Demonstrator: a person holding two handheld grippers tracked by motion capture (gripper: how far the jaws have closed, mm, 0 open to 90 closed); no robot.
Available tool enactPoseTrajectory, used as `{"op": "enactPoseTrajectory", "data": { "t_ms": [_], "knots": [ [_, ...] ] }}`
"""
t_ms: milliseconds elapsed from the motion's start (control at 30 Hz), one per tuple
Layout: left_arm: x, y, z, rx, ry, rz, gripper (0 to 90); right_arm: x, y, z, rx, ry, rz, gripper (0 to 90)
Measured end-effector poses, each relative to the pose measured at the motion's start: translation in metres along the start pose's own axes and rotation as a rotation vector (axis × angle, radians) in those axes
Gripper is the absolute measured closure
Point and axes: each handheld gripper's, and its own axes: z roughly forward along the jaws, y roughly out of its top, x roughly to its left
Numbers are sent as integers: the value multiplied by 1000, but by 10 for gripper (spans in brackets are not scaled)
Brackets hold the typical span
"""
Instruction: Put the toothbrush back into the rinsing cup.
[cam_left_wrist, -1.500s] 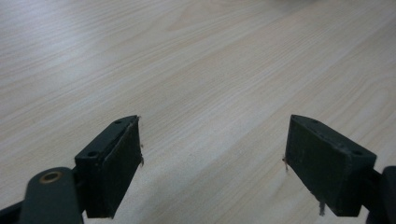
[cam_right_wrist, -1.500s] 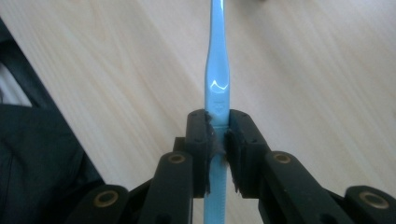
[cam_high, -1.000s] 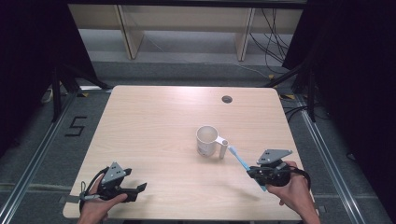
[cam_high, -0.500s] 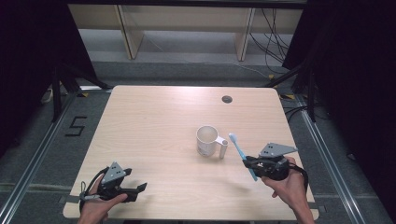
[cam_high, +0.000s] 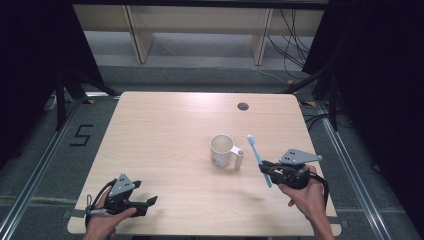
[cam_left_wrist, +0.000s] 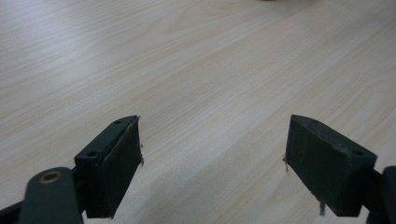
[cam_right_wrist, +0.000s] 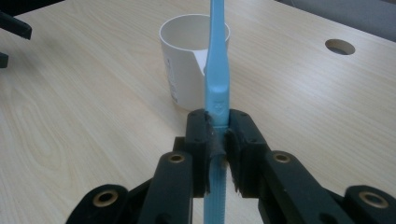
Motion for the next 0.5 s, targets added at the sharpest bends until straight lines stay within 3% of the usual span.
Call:
{"op": "enactPoseTrajectory", "data": {
  "t_ms": [67,100,167,200,233,267,300,333,400,500],
  "knots": [
    [0,0,1,-3,1,-3,174,0,1,0,-9,3,26,791],
    [0,0,1,-1,0,-3,173,-1,3,1,-20,-1,11,791],
    [0,0,1,-2,0,-3,171,-1,4,1,-15,4,31,791],
    [0,0,1,-2,-2,0,171,-2,5,2,-39,-2,13,791],
    [0,0,1,0,-2,-1,171,0,6,1,-34,7,40,791],
    [0,0,0,0,0,-1,171,-2,7,2,-49,4,20,791],
    [0,0,0,0,0,0,171,0,8,1,-45,5,57,791],
    [0,0,0,-4,2,-3,171,-3,9,2,-51,4,27,791],
    [0,0,0,2,-3,1,171,-2,11,2,-66,4,49,791],
    [0,0,0,-2,-3,0,170,-4,14,2,-84,-1,43,791]
  ]
}}
